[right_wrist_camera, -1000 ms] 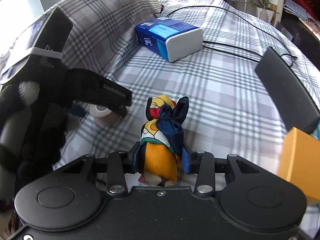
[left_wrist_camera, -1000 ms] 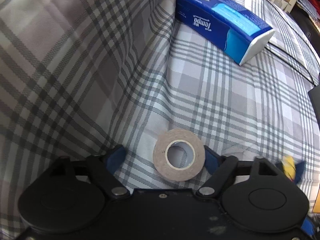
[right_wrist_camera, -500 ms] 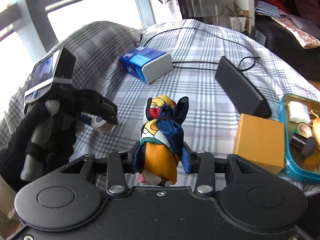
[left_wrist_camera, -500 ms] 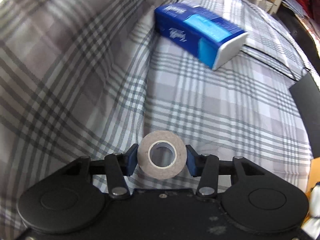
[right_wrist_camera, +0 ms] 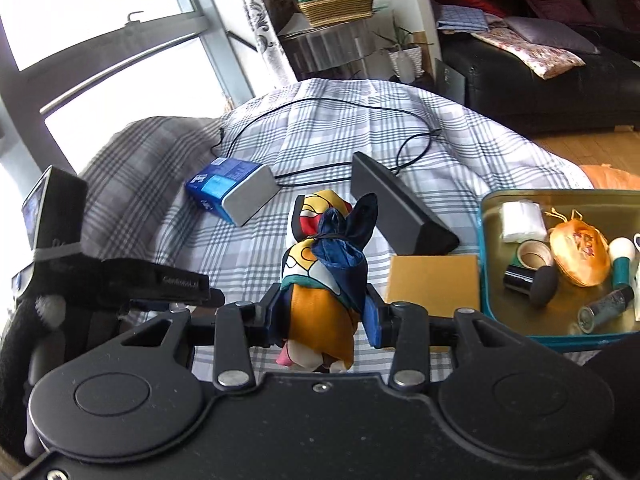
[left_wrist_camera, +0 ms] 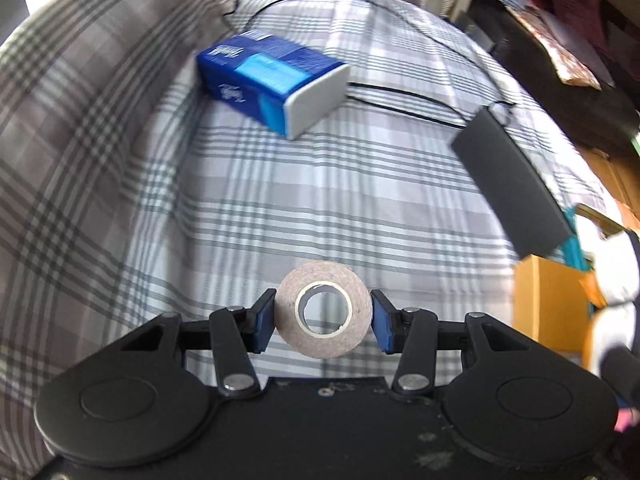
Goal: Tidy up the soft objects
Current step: 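Carry the beige tape and doll over the gold tray and open the left gripper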
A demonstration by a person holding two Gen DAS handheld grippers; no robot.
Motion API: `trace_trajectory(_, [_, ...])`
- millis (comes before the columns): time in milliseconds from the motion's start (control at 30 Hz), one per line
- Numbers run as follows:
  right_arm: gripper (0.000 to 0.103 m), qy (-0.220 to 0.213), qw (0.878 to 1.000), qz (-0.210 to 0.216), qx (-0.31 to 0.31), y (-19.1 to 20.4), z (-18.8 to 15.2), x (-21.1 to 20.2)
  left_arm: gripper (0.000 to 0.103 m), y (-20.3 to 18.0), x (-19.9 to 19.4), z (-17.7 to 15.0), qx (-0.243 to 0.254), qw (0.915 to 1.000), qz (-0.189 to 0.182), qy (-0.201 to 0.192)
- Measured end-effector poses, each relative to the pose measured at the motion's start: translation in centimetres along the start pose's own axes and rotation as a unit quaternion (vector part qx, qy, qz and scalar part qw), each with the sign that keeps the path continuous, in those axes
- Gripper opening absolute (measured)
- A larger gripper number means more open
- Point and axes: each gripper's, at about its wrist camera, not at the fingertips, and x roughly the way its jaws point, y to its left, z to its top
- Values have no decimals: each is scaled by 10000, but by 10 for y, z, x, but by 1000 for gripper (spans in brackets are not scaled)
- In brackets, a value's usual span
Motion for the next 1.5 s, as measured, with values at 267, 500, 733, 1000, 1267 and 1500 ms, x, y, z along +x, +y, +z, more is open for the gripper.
trace_trajectory(267, [41,-171,9992,-203,309,-29,9,-17,45,-52,-13,-5,579,9983,19,8])
trace_trajectory(500, [41,-531,9938,-631,747,-79,25,-44,45,-120,-9,6,1078,9939,-231,54])
trace_trajectory(733, [42,-775,9792,-1344,1311,-145,36,-71,46,-195,-7,8,1572,9856,-622,72])
trace_trajectory(1000, [42,-766,9665,-1760,1705,-189,39,-80,46,-260,0,5,1990,9749,-984,199])
trace_trajectory(1267, [42,-659,9662,-1759,1767,-201,44,-72,46,-300,6,-2,2238,9663,-1212,391])
trace_trajectory(1500, [42,-610,9644,-1801,1836,-213,50,-65,54,-314,17,-4,2377,9619,-1247,521])
